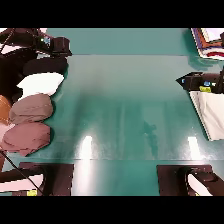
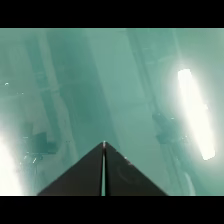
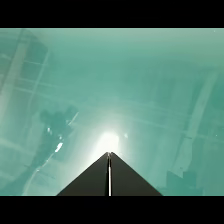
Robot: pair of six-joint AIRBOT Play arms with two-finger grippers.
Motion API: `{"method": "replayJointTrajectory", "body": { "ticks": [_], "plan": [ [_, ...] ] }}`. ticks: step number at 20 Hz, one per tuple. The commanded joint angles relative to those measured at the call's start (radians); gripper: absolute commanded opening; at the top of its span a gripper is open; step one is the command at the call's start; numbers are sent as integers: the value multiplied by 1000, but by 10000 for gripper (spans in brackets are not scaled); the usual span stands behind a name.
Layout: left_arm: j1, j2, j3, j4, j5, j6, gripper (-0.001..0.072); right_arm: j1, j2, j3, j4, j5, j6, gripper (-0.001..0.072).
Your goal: Fold the shirts.
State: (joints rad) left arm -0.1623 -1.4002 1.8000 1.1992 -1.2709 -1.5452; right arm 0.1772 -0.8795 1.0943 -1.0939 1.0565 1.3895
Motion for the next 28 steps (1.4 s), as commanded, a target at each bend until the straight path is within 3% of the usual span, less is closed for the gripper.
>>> {"method": "replayJointTrajectory", "body": {
  "ticks": [1,13,16,18,19,20,21,23,28],
  "plan": [
    [0,0,1,0,0,0,25,2,1,1,1,-2,0,17],
    [0,0,1,0,7,0,26,2,1,1,1,-10,0,17],
    [0,0,1,20,109,1,26,2,1,1,1,-11,0,16],
    [0,-2,1,126,169,11,28,2,1,1,1,-9,0,17],
    [0,-10,0,211,189,8,225,2,1,1,1,-6,0,16],
    [0,-20,0,293,200,6,591,2,1,1,1,-6,0,17],
    [0,-39,0,382,218,-11,677,2,1,1,1,-6,0,17],
    [22,-92,0,480,250,-29,674,2,1,1,1,-7,0,16],
    [158,-303,0,479,302,-70,674,2,1,1,2,-9,0,16]
  ]
}}
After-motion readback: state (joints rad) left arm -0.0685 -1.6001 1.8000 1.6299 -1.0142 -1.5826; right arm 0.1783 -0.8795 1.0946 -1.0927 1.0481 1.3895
